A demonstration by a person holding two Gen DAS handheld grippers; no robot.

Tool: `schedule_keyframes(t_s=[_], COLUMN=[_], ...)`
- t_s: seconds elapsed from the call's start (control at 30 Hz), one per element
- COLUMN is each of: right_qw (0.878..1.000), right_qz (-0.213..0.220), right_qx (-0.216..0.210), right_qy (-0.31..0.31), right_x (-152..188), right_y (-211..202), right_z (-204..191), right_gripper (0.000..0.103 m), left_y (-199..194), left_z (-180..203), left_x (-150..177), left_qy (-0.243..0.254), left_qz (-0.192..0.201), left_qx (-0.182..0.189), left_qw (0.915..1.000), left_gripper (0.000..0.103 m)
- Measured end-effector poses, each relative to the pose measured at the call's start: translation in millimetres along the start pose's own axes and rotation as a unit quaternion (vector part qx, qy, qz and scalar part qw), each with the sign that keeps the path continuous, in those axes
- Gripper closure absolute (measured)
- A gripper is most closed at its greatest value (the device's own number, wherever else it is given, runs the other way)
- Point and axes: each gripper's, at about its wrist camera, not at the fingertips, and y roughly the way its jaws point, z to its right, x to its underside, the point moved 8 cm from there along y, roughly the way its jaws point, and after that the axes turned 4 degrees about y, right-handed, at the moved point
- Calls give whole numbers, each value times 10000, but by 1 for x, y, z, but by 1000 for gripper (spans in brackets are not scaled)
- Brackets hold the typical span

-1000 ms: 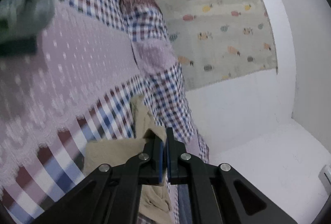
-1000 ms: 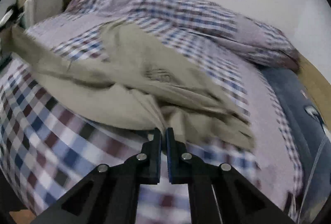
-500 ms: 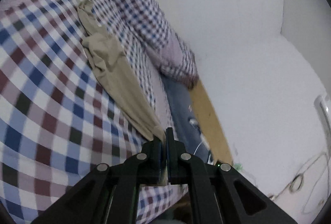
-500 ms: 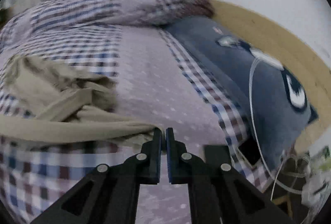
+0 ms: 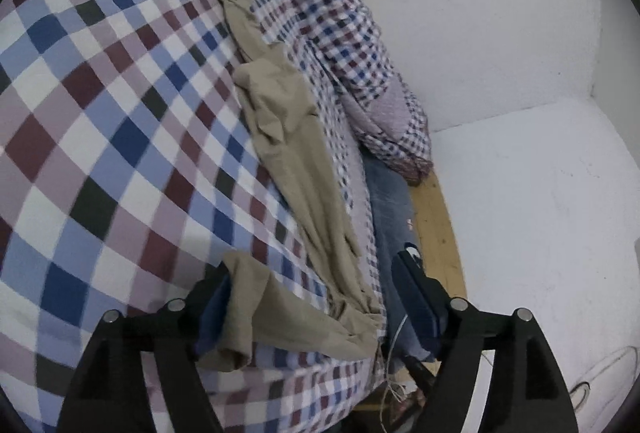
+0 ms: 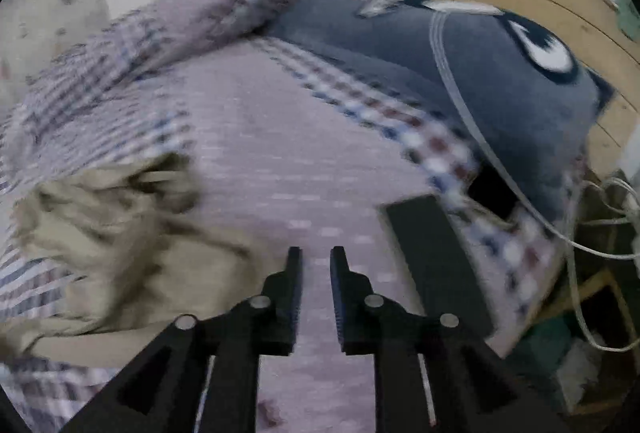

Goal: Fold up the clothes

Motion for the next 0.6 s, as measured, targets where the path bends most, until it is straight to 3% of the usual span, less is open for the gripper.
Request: schedule_keyframes(t_s=[0.1, 0.17, 0.2, 0.3, 0.47, 0.57, 0.6], right_qw=[9948, 9844, 9763, 9363, 8722, 8542, 8534], right_qz=[-4, -61, -96, -187, -206, -211, -218], right_qx=[-862, -1440, -1727, -2530, -3053, -3029, -3004], right_qy=[-541, -1007, -1302, -2431, -3815, -4221, -4255], right_x=[23, 45, 60, 121, 197, 225, 227], right_y=[-6, -10, -11, -14, -17, -12, -7], right_z=[-84, -143, -175, -281, -388, -411, -410], right_gripper=[73, 68, 66, 55, 51, 51, 51], left_y=[6, 10, 12, 16, 21, 23, 24], left_z=[-4, -7, -8, -11, -9, -4, -3], left_x=[-3, -6, -7, -9, -16, -18, -19], left_qy=[-33, -40, -35, -37, 108, 240, 269], left_qz=[-41, -39, -51, -96, -200, -201, -181], left_qx=[22, 41, 26, 6, -16, -46, -47], left_qw=[10000, 10000, 10000, 9999, 9997, 9995, 9995], left_gripper=[21, 21, 21, 21, 21, 21, 21])
